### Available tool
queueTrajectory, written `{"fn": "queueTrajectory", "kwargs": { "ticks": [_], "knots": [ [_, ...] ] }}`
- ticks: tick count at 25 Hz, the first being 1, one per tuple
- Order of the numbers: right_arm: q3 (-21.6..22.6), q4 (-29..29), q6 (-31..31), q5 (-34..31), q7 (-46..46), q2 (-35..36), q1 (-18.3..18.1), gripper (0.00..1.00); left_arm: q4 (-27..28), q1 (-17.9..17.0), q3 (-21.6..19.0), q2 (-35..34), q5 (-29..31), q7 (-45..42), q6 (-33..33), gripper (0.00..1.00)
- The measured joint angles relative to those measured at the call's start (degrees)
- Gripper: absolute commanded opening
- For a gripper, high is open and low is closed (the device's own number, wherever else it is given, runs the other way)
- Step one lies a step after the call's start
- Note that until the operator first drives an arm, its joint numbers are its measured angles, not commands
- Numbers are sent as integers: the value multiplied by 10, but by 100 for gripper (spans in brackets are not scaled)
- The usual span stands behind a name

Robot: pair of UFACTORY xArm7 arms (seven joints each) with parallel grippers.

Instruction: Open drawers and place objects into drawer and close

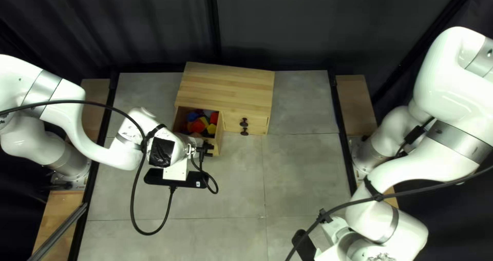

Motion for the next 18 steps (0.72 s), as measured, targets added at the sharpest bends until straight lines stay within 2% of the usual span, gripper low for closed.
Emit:
{"fn": "queueTrajectory", "kwargs": {
  "ticks": [10, 18],
  "knots": [
    [0, 0, 0, 0, 0, 0, 0, 100, 12, -15, -8, 25, 11, -43, 3, 100],
    [0, 0, 0, 0, 0, 0, 0, 100, 18, -16, -9, 28, 4, -45, 9, 100]
  ]
}}
